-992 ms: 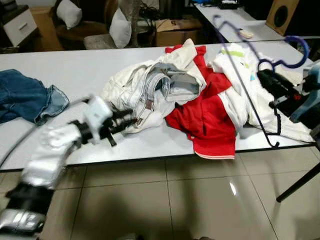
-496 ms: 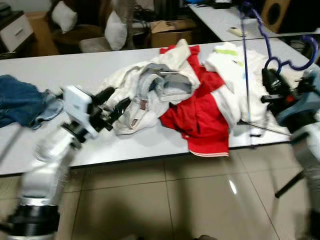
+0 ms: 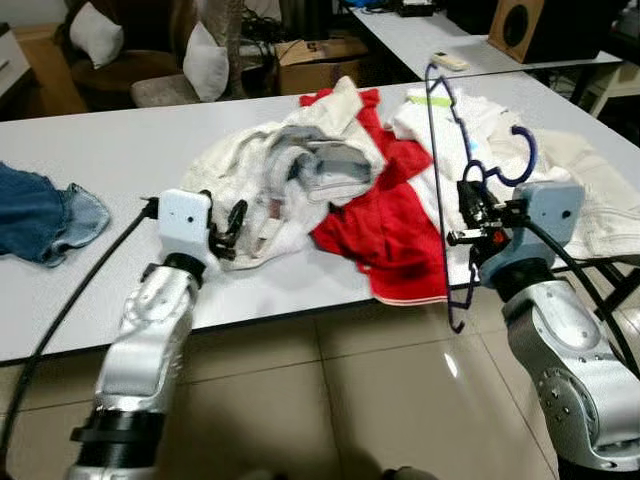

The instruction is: Hang hanger

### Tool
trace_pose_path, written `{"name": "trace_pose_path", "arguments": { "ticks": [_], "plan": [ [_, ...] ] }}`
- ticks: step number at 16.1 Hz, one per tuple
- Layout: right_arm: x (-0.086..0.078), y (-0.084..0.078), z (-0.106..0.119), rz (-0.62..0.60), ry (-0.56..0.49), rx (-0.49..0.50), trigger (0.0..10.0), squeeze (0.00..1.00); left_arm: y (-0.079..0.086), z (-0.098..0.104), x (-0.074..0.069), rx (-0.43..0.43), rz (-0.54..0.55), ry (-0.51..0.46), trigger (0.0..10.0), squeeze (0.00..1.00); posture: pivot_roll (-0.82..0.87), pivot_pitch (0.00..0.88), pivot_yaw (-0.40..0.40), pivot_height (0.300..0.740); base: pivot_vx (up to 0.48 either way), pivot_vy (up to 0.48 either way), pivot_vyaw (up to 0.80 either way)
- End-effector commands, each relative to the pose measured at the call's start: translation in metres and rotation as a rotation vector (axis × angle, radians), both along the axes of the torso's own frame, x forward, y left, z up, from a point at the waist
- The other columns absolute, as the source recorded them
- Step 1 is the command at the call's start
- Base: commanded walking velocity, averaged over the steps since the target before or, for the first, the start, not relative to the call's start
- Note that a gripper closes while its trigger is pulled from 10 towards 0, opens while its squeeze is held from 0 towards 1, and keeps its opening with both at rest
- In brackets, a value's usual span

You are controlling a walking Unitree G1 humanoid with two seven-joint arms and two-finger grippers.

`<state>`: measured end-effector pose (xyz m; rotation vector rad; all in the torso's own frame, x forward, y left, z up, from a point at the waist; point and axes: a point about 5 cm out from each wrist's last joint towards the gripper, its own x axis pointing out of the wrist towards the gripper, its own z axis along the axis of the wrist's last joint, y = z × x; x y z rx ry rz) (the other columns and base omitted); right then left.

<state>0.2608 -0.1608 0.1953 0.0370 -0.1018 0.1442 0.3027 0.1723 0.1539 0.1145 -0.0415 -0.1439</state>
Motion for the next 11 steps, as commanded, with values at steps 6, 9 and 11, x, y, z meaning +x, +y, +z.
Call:
{"name": "trace_pose_path", "arguments": {
  "ticks": [6, 9, 11],
  "plan": [
    [0.014, 0.018, 0.015, 0.1, -0.097, 0.038, 10.0, 0.0, -0.002, 0.005, 0.01, 0.056, 0.051, -0.006, 10.0, 0.32, -0.12, 0.0, 0.054, 0.74, 0.0, 0.419, 0.0],
    [0.011, 0.029, 0.008, 0.14, -0.069, 0.057, 10.0, 0.0, -0.002, 0.006, 0.01, 0.06, 0.057, -0.005, 10.0, 0.31, -0.13, 0.0, 0.061, 0.74, 0.0, 0.416, 0.0],
    [0.007, 0.031, 0.006, 0.167, -0.061, 0.067, 10.0, 0.0, -0.005, 0.007, 0.011, 0.058, 0.04, -0.007, 10.0, 0.32, -0.14, 0.0, 0.068, 0.74, 0.0, 0.401, 0.0]
  ]
}}
